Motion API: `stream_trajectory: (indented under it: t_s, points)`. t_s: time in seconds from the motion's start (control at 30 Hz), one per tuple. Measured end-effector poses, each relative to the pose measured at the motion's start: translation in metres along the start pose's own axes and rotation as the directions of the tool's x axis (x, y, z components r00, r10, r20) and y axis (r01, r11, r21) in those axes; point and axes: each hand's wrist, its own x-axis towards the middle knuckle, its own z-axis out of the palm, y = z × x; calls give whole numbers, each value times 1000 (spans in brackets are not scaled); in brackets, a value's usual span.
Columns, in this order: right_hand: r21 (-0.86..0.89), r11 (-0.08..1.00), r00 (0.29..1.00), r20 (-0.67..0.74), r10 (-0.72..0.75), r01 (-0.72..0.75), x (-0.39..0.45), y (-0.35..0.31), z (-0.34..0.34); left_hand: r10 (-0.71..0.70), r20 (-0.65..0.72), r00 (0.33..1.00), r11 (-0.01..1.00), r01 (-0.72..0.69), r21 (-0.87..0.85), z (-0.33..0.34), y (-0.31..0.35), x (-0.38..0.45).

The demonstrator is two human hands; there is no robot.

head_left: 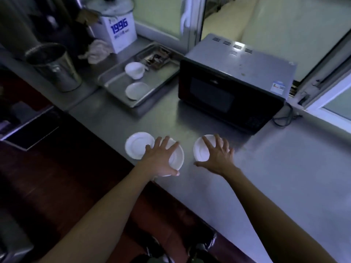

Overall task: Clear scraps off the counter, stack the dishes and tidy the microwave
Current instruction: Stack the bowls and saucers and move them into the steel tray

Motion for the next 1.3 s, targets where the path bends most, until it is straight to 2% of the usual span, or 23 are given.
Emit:
stream_trajectory:
  t_s: [0.17, 0.3, 0.57, 0.93, 1.3]
  points:
    - [-9, 994, 993, -37, -110, 110, 10, -91, -10, -106, -18, 994, 994, 105, -25, -12, -77, -42]
    - [-34, 985, 985, -13, -171, 171, 20, -146, -15, -177, -48, 983, 984, 176, -12, -16, -121, -65]
    - [-13, 971, 971, -14, -237, 237, 73, -206, -13, -257, -20, 966, 966, 256, -20, -27, -187, -64]
    - [29, 978, 978, 12, -206, 206, 187, -240, -16, -227, 48, 973, 974, 227, -2, -71, -270, 32]
    - [106, 983, 989, -21, -149, 150, 250, -249, -52, -171, -19, 985, 984, 169, -53, -118, -303, 133]
